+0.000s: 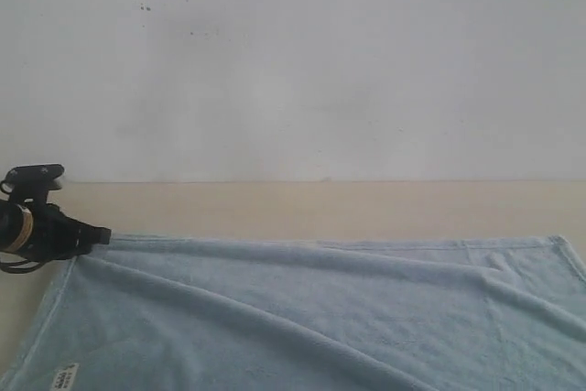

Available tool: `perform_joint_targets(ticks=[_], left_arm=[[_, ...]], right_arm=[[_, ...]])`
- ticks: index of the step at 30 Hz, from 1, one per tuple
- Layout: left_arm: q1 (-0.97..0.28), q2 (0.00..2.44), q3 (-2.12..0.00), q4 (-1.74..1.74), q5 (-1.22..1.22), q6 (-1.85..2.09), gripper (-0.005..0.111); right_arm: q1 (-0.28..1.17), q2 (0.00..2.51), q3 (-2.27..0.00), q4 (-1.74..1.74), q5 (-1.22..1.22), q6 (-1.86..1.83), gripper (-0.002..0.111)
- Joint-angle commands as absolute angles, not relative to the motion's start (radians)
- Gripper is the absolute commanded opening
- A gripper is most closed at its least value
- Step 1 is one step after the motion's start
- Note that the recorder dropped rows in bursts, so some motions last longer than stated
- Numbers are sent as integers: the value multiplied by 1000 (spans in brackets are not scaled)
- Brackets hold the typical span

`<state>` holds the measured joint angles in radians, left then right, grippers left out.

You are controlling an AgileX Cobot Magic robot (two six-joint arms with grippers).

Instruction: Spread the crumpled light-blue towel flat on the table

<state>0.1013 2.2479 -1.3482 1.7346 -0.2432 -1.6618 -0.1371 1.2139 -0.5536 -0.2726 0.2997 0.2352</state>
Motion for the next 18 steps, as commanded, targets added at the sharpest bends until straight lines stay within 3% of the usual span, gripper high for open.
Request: perform_joint_targets(ticks=[1, 10, 18], left_arm=[[167, 2265, -1403, 1744, -253, -1656, 4], [170, 2263, -1499, 1744, -545, -1774, 4], [118, 2191, -1505, 1744, -628, -1792, 4]], right_arm=[[-139, 1208, -551, -268, 302, 225, 0], [-139, 1223, -556, -268, 184, 170, 0], [-139, 1526, -783, -268, 205, 91, 0]])
